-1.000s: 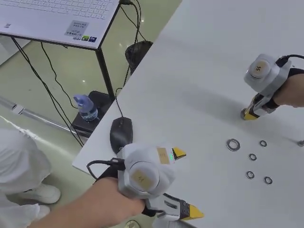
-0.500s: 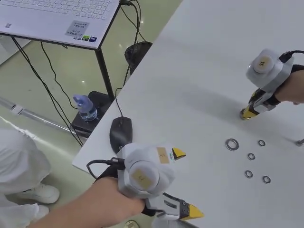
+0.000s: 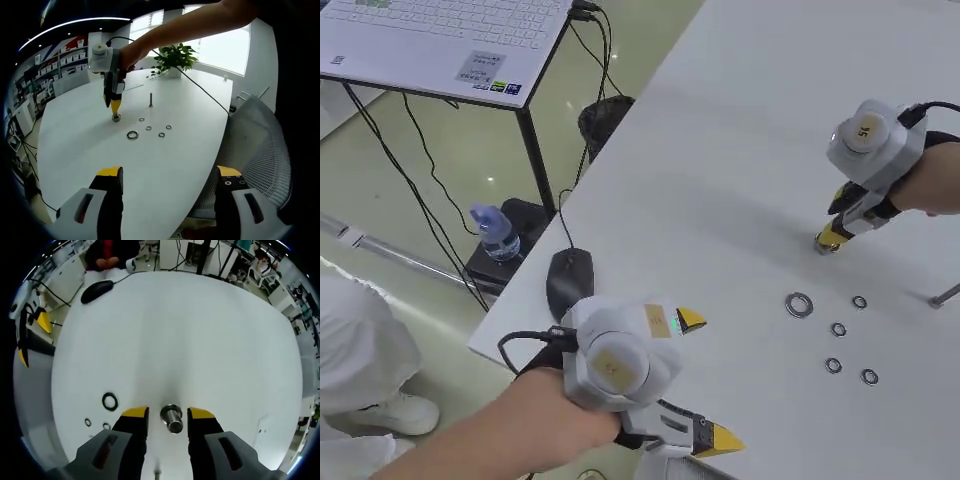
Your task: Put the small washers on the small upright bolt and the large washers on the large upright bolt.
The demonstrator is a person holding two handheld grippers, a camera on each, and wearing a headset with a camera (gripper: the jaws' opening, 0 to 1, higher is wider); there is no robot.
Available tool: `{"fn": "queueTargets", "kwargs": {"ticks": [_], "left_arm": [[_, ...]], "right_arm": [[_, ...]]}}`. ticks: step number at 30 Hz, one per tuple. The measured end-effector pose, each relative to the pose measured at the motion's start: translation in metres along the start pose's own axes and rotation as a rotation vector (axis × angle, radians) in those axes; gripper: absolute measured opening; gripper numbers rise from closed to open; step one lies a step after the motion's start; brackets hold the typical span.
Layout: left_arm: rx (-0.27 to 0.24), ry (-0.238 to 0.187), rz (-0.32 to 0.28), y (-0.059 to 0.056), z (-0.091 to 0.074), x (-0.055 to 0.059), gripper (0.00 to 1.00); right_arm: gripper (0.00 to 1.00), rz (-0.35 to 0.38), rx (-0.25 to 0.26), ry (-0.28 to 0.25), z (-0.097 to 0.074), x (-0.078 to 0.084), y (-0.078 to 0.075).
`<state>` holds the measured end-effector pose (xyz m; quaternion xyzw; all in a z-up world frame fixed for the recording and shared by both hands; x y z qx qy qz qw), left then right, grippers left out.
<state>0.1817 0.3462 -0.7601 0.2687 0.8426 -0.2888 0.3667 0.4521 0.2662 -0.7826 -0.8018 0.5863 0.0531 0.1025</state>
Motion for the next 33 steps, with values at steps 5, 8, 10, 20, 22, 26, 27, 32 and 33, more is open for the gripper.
{"fn": "queueTargets", "kwargs": {"ticks": [5,8,10,20,22,26,27,32,33], "left_arm": [[0.000,-0.003,-0.002,-0.005,0.000,0.001,0.74],[-0.001,-0.002,0.002,-0.008,-0.001,0.001,0.74],[-0.003,-0.004,0.000,-0.009,-0.001,0.001,0.74],[-0.021,-0.011,0.008,-0.007,-0.008,-0.002,0.75],[-0.023,-0.023,-0.006,-0.005,-0.009,-0.003,0.75],[-0.029,-0.017,-0.016,-0.004,-0.009,-0.002,0.76],[-0.030,-0.016,-0.014,-0.004,-0.009,-0.001,0.76],[-0.035,-0.018,-0.015,-0.005,-0.009,-0.002,0.77],[-0.038,-0.020,-0.015,-0.004,-0.009,-0.003,0.77]], "right_arm": [[0.31,-0.024,-0.001,-0.010,-0.006,-0.006,0.006],[0.31,-0.031,0.016,-0.016,-0.009,-0.008,0.004],[0.31,-0.031,0.018,-0.025,-0.011,-0.011,0.006],[0.32,-0.053,0.018,-0.050,-0.024,-0.018,0.021],[0.33,-0.059,0.017,-0.053,-0.026,-0.019,0.024],[0.37,-0.073,0.023,-0.060,-0.027,-0.019,0.032],[0.38,-0.075,0.026,-0.060,-0.027,-0.019,0.034],[0.38,-0.088,0.015,-0.061,-0.026,-0.017,0.048],[0.38,-0.089,0.012,-0.062,-0.025,-0.017,0.050]]}}
Point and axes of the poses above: the centre of the closed fingertips' face, and the gripper's own axes: z roughly forward along the fingers, y roughly to its left, x roughly out of its underside, the point moved 4 cm from there along -z, roughly backward along the fingers, and after that the axes turned 14 degrees about -z, right-handed, at the moved point
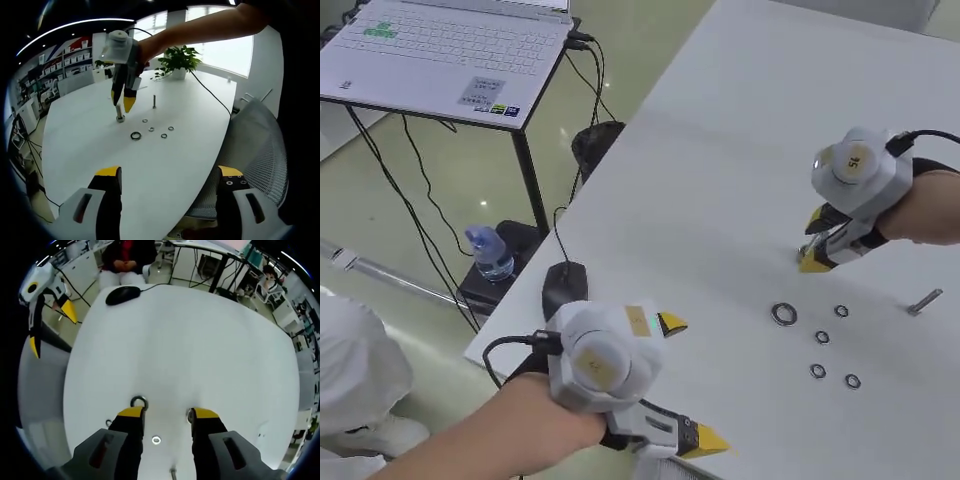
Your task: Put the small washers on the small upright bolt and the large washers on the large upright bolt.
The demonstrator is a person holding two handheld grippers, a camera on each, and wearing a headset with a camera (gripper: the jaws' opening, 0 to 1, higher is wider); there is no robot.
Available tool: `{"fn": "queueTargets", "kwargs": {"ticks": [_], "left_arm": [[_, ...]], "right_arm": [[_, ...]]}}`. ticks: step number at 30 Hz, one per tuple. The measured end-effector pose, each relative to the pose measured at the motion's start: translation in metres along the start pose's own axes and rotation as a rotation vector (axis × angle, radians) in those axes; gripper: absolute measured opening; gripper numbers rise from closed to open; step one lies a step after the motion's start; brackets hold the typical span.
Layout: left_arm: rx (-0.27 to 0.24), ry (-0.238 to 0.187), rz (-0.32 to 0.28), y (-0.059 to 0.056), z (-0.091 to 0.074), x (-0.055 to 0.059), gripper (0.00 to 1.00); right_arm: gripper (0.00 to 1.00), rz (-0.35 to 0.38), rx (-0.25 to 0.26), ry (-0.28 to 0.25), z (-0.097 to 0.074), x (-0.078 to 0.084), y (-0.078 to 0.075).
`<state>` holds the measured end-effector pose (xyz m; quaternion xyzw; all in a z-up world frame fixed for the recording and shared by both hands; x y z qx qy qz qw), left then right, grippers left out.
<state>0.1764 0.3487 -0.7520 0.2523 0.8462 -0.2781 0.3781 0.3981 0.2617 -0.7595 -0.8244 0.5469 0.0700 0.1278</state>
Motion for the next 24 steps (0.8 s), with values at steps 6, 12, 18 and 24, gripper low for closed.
{"fn": "queueTargets", "kwargs": {"ticks": [6,12,18,24], "left_arm": [[-0.003,-0.005,-0.004,0.000,0.000,-0.001,0.77],[-0.006,-0.011,-0.006,0.000,-0.001,-0.002,0.77],[0.002,0.000,-0.002,-0.003,-0.001,0.002,0.78],[0.002,0.002,0.000,-0.005,-0.001,0.002,0.79]], "right_arm": [[0.38,-0.011,-0.015,-0.010,0.002,-0.004,0.017],[0.39,-0.005,-0.020,-0.023,0.005,-0.007,0.029],[0.39,-0.005,-0.037,-0.023,0.011,-0.006,0.038],[0.39,0.000,-0.040,-0.032,0.019,-0.005,0.044]]}}
Point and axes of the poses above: the centre of the closed fingertips' face, and the gripper's own axes: z roughly forward along the fingers, y roughly to its left, x roughly out of its underside, the point moved 4 cm from there along -z, roughly backward along the fingers, and after that the axes turned 14 degrees about -z, right-handed, at the moved point
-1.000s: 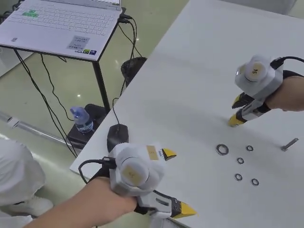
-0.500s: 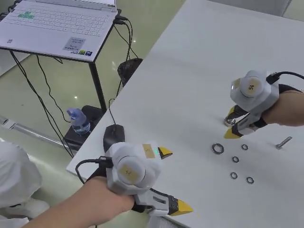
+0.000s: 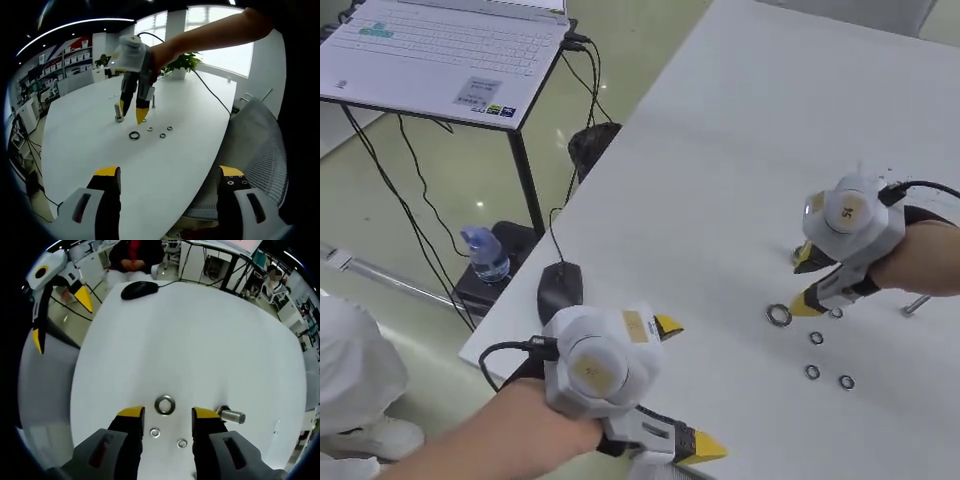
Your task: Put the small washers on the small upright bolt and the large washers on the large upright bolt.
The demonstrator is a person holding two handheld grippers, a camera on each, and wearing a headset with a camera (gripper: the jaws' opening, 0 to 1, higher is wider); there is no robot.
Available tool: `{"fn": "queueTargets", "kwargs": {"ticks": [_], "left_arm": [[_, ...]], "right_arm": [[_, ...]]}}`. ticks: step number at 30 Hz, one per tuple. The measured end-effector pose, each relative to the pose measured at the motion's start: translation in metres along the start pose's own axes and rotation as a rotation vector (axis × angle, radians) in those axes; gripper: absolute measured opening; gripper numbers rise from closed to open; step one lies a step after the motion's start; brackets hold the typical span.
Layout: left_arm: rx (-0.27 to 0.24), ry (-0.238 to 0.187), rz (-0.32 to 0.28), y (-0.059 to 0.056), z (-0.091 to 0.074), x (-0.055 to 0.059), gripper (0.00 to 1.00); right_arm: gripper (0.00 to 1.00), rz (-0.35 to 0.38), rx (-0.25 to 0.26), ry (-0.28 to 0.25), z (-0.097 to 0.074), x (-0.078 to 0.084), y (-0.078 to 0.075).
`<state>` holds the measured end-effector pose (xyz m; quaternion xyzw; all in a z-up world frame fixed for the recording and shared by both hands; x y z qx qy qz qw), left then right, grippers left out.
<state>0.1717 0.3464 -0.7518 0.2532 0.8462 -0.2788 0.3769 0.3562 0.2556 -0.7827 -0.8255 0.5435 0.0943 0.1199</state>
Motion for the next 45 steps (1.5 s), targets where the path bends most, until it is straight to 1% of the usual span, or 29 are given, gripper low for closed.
{"fn": "queueTargets", "kwargs": {"ticks": [2,6,13,16,18,21,25,30,36,41,45], "left_arm": [[-0.002,-0.002,0.004,0.001,0.000,0.000,0.79],[0.001,-0.002,0.002,0.002,0.000,-0.001,0.79],[0.010,0.005,-0.006,0.003,0.001,0.001,0.77],[0.015,0.009,-0.002,0.002,0.001,0.002,0.76],[0.017,0.008,-0.005,0.001,0.002,0.002,0.76],[0.017,0.001,-0.011,0.001,0.001,0.002,0.76],[0.021,0.001,-0.014,0.001,0.000,0.002,0.76],[0.024,0.000,-0.015,0.001,0.000,0.003,0.75],[0.028,0.000,-0.016,0.001,0.000,0.002,0.74],[0.030,0.001,-0.017,0.000,0.001,0.003,0.73],[0.035,0.000,-0.015,-0.001,0.001,0.003,0.73]], "right_arm": [[0.39,-0.007,-0.003,-0.001,0.005,0.002,0.002],[0.38,-0.040,-0.012,0.017,0.014,0.005,0.006],[0.37,-0.025,-0.028,0.018,0.032,0.010,0.008],[0.37,-0.021,-0.027,0.003,0.037,0.011,0.010],[0.37,-0.016,-0.020,0.012,0.040,0.013,0.010],[0.36,-0.014,-0.017,0.009,0.043,0.012,0.009],[0.35,-0.016,-0.017,0.024,0.047,0.012,0.008],[0.34,-0.009,-0.018,0.028,0.047,0.011,0.006],[0.33,0.009,-0.028,0.031,0.047,0.013,0.006],[0.30,0.024,-0.029,0.048,0.046,0.015,0.007],[0.30,0.029,-0.032,0.066,0.047,0.014,0.007]]}}
Point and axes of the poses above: the centre of the closed fingertips' face, and the gripper's own axes: z roughly forward along the fingers, y roughly to its left, x roughly out of its underside, the point moved 4 cm from there along -z, roughly backward along the fingers, and after that the axes turned 14 degrees about -z, right-handed, at the moved point
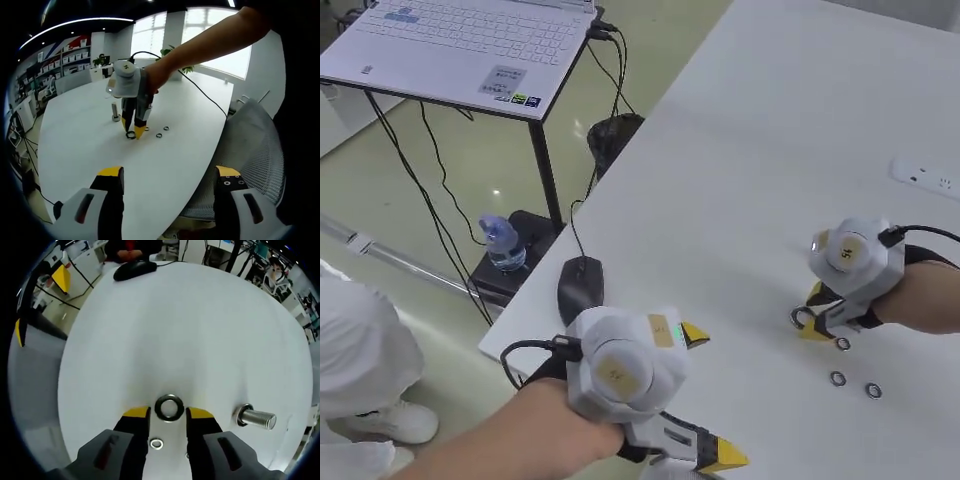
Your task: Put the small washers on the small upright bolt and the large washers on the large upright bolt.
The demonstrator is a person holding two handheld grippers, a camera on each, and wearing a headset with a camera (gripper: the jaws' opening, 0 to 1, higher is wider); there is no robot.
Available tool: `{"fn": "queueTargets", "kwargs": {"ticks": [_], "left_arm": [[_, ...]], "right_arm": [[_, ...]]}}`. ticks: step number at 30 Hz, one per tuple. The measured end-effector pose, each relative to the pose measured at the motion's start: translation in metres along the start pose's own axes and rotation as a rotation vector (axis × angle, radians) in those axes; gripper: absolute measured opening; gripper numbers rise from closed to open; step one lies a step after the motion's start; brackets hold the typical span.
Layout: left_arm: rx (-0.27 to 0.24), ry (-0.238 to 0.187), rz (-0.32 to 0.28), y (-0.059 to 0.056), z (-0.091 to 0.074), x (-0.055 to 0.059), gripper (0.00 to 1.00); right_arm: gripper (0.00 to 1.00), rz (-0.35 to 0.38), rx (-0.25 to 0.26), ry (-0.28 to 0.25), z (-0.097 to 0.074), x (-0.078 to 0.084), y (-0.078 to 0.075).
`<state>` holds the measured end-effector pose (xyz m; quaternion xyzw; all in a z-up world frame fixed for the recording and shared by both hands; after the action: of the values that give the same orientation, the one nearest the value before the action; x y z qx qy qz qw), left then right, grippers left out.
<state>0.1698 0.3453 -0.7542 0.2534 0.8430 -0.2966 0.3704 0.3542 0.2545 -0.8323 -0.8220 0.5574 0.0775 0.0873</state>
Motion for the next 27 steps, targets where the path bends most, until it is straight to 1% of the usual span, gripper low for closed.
{"fn": "queueTargets", "kwargs": {"ticks": [4,11,12,18,23,27], "left_arm": [[0.003,-0.003,-0.003,-0.0010,0.0008,-0.0003,0.72],[0.005,0.001,-0.008,-0.0031,0.0008,0.0017,0.70],[0.005,0.001,-0.008,-0.0031,0.0009,0.0018,0.70],[0.007,-0.003,-0.007,-0.0041,0.0007,-0.0003,0.69],[0.009,-0.001,-0.003,-0.0049,0.0005,-0.0024,0.68],[0.005,0.002,-0.002,-0.0045,0.0007,-0.0023,0.69]], "right_arm": [[0.25,0.003,0.002,0.019,0.0012,-0.0012,0.0008],[0.24,0.015,0.003,0.045,0.0022,-0.0017,0.0004],[0.24,0.027,0.005,0.048,0.0023,-0.0018,0.0002],[0.22,0.052,0.013,0.029,0.0014,-0.0015,-0.0004],[0.22,0.056,0.011,0.031,0.0019,-0.0011,-0.0011],[0.22,0.069,0.015,0.028,-0.0038,0.0015,-0.0025]]}}
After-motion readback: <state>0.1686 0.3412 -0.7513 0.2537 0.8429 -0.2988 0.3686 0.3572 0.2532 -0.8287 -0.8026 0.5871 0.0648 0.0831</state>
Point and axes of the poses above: the centre of the closed fingertips' face, and the gripper's own axes: z roughly forward along the fingers, y roughly to its left, x roughly out of its underside, the point moved 4 cm from there along -z, roughly backward along the fingers, and after that the axes turned 14 degrees about -z, right-handed, at the moved point
